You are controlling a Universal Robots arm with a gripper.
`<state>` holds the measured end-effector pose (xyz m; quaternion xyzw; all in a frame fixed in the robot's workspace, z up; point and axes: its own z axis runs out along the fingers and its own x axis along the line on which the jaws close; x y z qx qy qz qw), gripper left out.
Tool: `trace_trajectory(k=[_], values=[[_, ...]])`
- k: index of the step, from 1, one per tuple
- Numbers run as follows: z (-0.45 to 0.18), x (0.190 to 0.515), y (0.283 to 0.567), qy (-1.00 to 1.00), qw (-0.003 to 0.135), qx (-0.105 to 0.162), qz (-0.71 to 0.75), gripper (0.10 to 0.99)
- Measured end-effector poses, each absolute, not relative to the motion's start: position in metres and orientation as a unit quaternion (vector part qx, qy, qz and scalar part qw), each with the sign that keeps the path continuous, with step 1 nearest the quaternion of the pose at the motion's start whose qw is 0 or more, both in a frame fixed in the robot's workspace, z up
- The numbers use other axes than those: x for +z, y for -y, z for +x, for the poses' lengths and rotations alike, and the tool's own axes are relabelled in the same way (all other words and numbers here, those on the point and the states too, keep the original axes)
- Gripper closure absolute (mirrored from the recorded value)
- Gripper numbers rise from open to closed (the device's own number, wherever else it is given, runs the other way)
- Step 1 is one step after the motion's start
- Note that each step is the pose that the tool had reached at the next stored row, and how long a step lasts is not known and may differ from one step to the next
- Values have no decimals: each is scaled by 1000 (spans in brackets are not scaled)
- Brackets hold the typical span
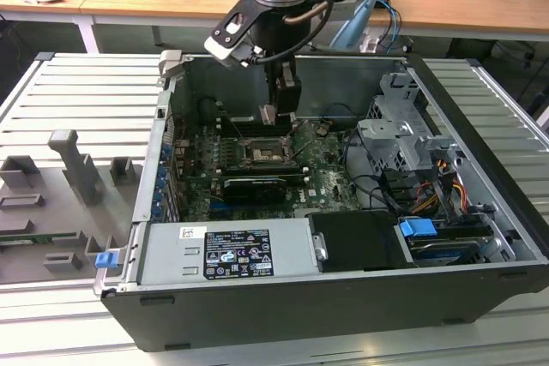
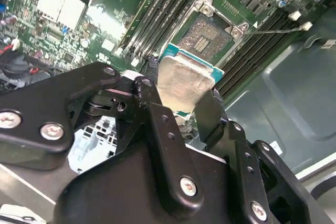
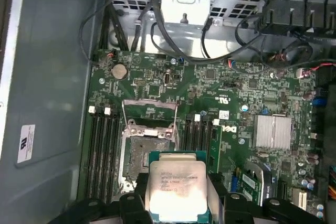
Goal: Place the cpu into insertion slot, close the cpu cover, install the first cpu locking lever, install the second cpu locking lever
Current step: 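Place the cpu into insertion slot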
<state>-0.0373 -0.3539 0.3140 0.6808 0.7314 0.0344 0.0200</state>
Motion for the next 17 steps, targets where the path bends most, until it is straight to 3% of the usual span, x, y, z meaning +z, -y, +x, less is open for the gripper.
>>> trace_trajectory(k=[17], values=[[-44, 275, 346, -712, 22, 34, 701, 561]])
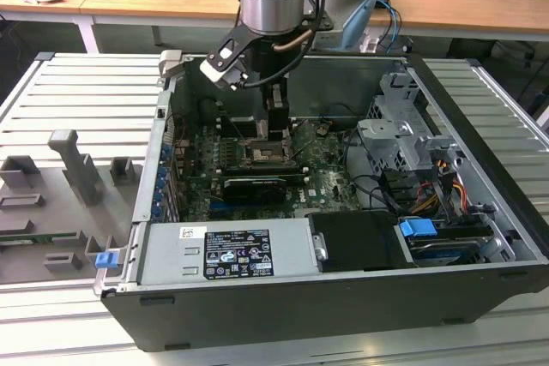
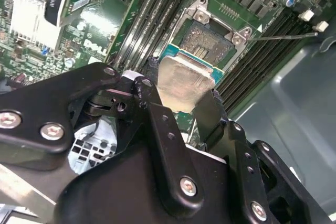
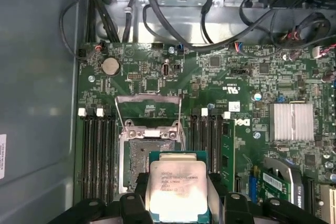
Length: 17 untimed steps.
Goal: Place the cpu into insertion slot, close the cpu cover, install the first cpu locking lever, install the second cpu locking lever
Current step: 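Place the cpu into insertion slot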
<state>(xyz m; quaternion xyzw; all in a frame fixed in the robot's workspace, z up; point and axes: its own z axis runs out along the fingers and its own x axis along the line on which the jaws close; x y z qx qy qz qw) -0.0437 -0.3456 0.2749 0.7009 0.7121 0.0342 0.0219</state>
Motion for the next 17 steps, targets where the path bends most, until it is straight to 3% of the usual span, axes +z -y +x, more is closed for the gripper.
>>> trace_trajectory(k=[17], values=[[-46, 239, 340, -706, 23, 34, 708, 561]])
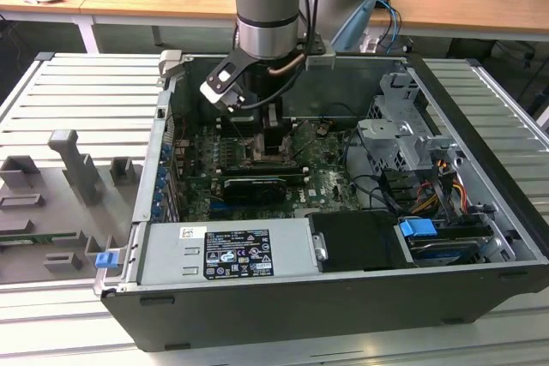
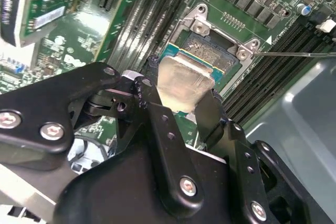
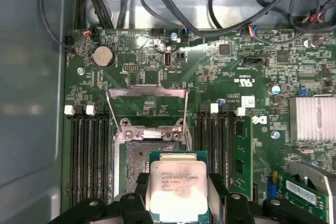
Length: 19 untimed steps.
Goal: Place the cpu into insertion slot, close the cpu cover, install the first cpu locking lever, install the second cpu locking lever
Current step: 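Place the cpu into insertion slot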
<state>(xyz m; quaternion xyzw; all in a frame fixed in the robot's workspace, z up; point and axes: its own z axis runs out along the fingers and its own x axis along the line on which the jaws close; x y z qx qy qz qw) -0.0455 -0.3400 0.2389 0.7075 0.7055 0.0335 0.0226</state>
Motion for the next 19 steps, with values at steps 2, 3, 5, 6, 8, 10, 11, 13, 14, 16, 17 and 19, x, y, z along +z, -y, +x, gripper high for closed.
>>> trace_trajectory(k=[2, 3, 5, 6, 8, 10, 11, 13, 14, 16, 17, 19], values=[[-46, 231, 334, -705, 23, 33, 708, 561], [-46, 229, 333, -705, 23, 33, 708, 561], [-46, 225, 331, -705, 23, 33, 708, 561], [-46, 224, 330, -705, 23, 33, 708, 561], [-46, 219, 328, -705, 23, 33, 708, 561], [-47, 216, 324, -705, 23, 33, 708, 561], [-47, 216, 323, -705, 23, 33, 708, 561], [-47, 213, 322, -705, 23, 33, 709, 561], [-47, 212, 322, -704, 23, 33, 709, 561], [-47, 211, 322, -704, 23, 33, 709, 561], [-47, 210, 322, -704, 23, 33, 709, 561], [-47, 209, 321, -704, 23, 33, 709, 561]])
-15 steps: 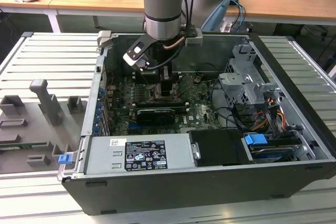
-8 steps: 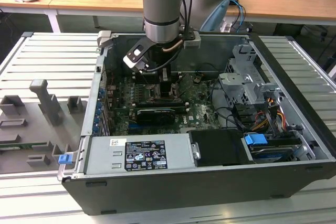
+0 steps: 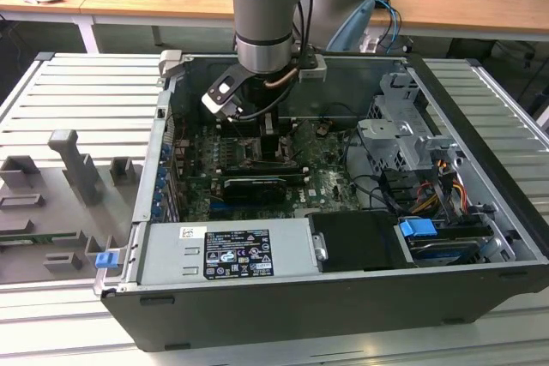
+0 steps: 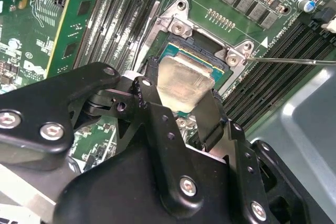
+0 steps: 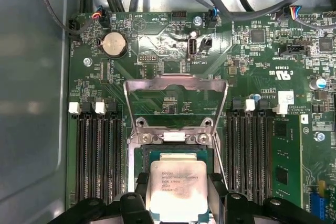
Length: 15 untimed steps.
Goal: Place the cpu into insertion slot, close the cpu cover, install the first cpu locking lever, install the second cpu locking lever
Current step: 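Place the cpu into insertion slot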
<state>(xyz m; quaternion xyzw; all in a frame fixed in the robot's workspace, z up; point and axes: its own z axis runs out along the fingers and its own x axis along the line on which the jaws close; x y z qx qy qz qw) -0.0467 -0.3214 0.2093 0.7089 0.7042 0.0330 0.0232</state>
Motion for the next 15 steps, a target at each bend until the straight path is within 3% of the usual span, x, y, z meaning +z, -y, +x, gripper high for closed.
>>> trace_trajectory(k=[15], values=[[-46, 205, 320, -703, 24, 32, 710, 561]])
